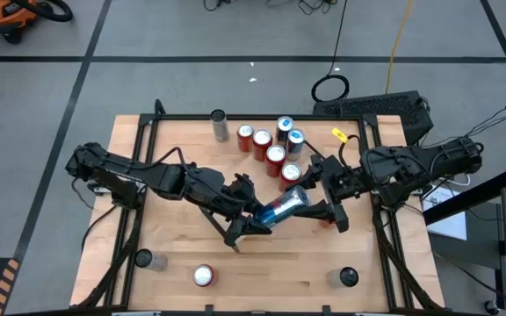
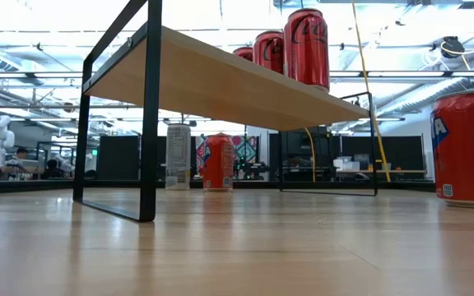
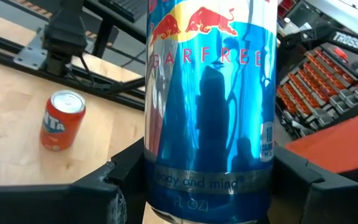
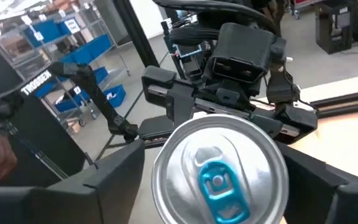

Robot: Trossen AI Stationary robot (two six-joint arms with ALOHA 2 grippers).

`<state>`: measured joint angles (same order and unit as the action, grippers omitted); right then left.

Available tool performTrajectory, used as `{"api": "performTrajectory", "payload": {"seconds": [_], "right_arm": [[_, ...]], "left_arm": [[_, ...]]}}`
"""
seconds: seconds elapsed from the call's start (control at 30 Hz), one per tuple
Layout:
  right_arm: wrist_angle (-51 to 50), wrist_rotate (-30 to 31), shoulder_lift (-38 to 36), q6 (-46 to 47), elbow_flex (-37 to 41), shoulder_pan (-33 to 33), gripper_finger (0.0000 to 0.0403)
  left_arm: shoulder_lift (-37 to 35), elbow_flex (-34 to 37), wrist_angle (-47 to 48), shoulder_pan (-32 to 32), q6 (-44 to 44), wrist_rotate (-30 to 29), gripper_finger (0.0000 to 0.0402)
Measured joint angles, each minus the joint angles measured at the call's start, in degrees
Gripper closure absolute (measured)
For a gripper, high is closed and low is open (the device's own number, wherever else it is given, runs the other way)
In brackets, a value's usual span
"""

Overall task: Place canned beverage on shelf
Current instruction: Put the blue soda can on the shelf

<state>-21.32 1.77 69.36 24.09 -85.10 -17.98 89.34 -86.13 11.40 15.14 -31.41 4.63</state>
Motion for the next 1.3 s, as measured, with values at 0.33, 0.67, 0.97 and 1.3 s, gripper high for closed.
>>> {"api": "performTrajectory", "payload": {"seconds": [0.33,0.67,0.97,1.3], "right_arm": [[0.12,8.04,-2.71,6.64,-0.01,-0.11,0.0082],[0.14,22.21,-5.81,10.98,-0.02,-0.11,0.0082],[5.57,30.02,-1.96,10.6,-0.02,0.72,0.0082],[12.63,25.35,2.68,6.37,-0.02,6.21,0.0082]], "left_arm": [[0.0,0.0,-0.99,0.21,0.36,-6.03,0.0171],[-0.04,0.0,-7.39,1.59,9.0,-28.92,0.0171],[-0.12,-0.02,-10.48,1.88,17.18,-46.94,0.0171],[-0.13,-0.02,-10.46,1.84,18.87,-49.52,0.0171]]}}
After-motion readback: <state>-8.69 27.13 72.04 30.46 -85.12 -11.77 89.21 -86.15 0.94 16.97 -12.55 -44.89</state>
